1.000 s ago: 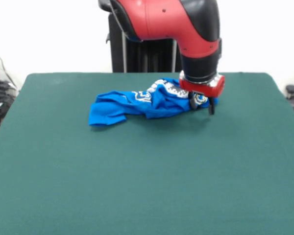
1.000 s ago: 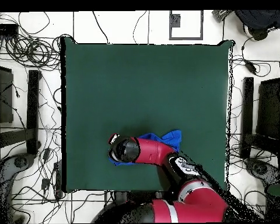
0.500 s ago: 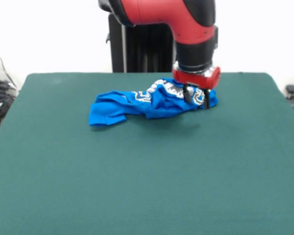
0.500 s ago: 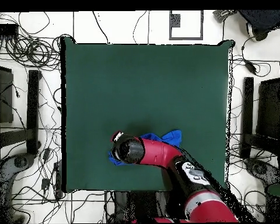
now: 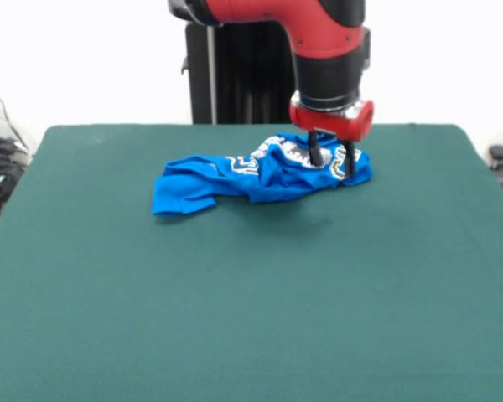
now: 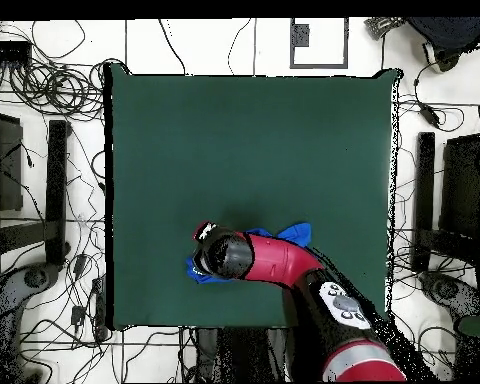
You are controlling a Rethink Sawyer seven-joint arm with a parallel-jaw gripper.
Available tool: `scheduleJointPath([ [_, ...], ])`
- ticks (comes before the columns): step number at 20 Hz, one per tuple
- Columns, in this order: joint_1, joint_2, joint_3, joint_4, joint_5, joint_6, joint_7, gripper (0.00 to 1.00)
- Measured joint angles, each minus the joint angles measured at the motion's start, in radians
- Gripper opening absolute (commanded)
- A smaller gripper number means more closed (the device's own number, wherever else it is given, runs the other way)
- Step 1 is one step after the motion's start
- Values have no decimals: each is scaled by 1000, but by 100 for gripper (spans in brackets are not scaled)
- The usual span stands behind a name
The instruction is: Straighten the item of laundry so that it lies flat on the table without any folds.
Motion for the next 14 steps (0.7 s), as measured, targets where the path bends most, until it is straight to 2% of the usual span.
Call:
scheduleJointPath([
  [9,8,9,-16,-9,0,22,0,100],
  [14,31,40,-62,-48,0,22,0,100],
])
